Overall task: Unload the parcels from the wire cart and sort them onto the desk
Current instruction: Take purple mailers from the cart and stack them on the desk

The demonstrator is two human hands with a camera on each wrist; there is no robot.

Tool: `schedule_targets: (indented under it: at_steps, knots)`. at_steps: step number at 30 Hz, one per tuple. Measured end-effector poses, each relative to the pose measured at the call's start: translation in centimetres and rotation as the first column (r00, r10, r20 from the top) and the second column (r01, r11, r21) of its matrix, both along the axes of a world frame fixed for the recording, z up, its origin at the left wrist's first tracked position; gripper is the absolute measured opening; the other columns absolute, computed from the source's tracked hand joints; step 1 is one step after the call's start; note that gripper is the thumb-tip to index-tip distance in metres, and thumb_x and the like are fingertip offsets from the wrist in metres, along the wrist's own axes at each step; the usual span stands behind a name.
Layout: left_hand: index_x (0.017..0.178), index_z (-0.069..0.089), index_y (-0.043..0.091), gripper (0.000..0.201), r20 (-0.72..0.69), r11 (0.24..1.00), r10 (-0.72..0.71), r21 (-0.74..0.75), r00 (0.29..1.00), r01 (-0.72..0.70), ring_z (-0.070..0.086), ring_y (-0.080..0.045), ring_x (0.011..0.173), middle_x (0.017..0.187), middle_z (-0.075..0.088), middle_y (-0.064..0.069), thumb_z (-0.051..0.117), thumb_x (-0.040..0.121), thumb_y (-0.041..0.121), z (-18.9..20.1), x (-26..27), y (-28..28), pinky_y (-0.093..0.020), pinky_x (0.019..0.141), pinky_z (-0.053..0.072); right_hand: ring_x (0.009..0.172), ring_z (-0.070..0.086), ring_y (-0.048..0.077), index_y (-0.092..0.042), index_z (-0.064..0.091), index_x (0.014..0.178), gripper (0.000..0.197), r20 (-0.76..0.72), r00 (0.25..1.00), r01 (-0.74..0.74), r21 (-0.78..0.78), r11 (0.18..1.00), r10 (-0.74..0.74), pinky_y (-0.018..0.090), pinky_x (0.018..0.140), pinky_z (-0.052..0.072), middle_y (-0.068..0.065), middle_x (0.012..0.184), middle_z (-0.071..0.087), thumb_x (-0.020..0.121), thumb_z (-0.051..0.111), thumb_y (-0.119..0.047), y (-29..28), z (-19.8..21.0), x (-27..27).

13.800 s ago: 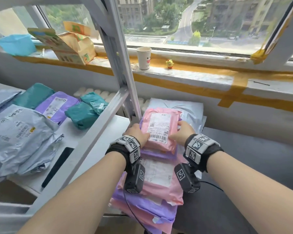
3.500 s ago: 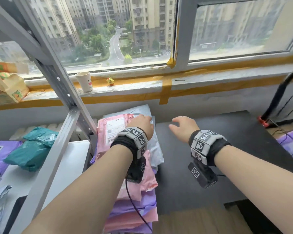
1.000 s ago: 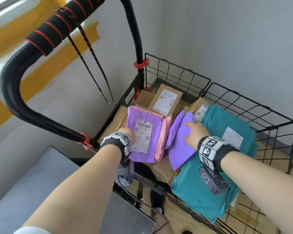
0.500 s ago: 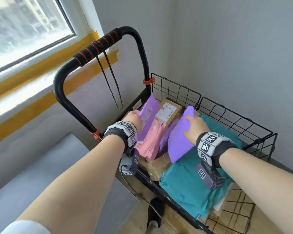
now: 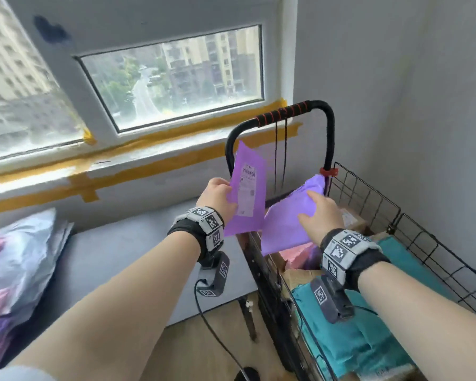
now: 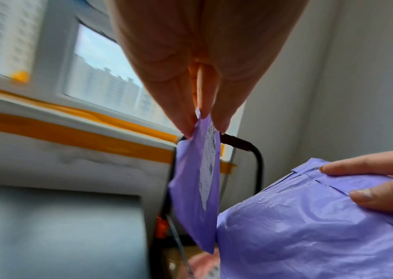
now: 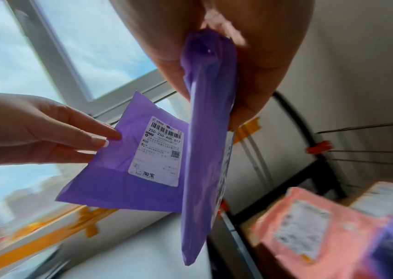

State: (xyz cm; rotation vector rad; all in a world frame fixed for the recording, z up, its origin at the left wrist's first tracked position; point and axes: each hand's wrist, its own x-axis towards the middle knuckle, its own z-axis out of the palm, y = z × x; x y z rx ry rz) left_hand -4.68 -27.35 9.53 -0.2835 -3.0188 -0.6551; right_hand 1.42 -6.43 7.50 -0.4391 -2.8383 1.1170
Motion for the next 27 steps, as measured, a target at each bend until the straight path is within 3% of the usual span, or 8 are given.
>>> schedule_targets:
  at_steps: [5,13,21,27]
  knots:
    - [0.123,0.060,0.000,0.041,-0.050,0.980,0.196,0.049,0.979,-0.193,0.052,-0.019,0.118,0.133,0.045,-0.008,0.062,0.083,0.007,2.1,4.6,-8.4,-0.027,0.102,0.042,0.118,0.049,0.034,-0.013,0.041,0.139,0.056,-0.050,0.976,-0.214,-0.016,0.977,0.213,0.030,0.091,0.039,0.021,0.131,0.047,0.085,0.054,-0.008,-7.7,1.9,-0.3]
    - [0.121,0.061,-0.001,0.041,-0.096,0.871,0.487,0.123,0.868,-0.475,0.052,-0.021,0.119,0.130,0.048,-0.008,0.062,0.080,0.005,2.3,12.6,-22.4,-0.032,0.103,0.043,0.126,0.043,0.034,-0.010,0.039,0.141,0.059,-0.111,0.881,-0.467,-0.053,0.883,0.459,0.028,0.102,0.030,0.022,0.138,0.042,0.086,0.058,-0.007,-22.4,3.3,0.7]
    - [0.118,0.063,0.003,0.038,-0.184,0.764,0.645,0.142,0.742,-0.629,0.053,-0.020,0.116,0.128,0.051,-0.006,0.055,0.080,0.001,2.5,19.5,-37.4,-0.026,0.101,0.042,0.129,0.041,0.033,-0.009,0.036,0.143,0.061,-0.150,0.820,-0.569,-0.107,0.816,0.552,0.029,0.105,0.030,0.022,0.140,0.039,0.085,0.057,-0.007,-38.0,3.1,4.2]
    - [0.121,0.061,0.003,0.043,-0.181,0.717,0.697,0.173,0.694,-0.675,0.052,-0.020,0.118,0.132,0.048,-0.004,0.052,0.080,-0.006,3.6,22.8,-47.9,-0.025,0.103,0.040,0.131,0.039,0.031,-0.011,0.035,0.143,0.061,-0.218,0.806,-0.582,-0.130,0.803,0.550,0.028,0.108,0.028,0.019,0.141,0.039,0.086,0.057,-0.008,-48.6,3.5,6.0]
